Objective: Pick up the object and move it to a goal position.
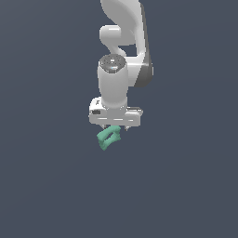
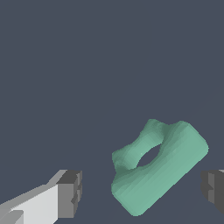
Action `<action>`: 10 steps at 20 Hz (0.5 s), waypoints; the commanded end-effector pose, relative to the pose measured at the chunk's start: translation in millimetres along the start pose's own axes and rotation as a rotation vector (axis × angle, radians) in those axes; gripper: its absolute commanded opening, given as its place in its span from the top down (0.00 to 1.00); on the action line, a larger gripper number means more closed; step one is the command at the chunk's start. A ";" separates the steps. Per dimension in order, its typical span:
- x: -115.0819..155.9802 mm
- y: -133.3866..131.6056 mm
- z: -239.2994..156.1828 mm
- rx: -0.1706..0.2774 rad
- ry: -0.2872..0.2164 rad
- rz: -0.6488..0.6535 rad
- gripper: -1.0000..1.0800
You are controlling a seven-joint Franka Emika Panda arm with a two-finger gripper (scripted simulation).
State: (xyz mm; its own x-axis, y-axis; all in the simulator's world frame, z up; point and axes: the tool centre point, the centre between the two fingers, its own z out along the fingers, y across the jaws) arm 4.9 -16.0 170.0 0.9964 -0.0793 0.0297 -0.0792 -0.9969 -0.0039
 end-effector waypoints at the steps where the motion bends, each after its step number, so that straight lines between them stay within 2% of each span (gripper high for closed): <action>1: -0.6 1.4 1.0 0.000 -0.001 0.033 0.04; 10: -4.3 9.5 7.3 -0.002 -0.009 0.237 0.04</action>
State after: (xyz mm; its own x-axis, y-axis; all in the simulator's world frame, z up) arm 0.9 -23.5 163.8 0.9623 -0.2713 0.0207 -0.2712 -0.9625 -0.0075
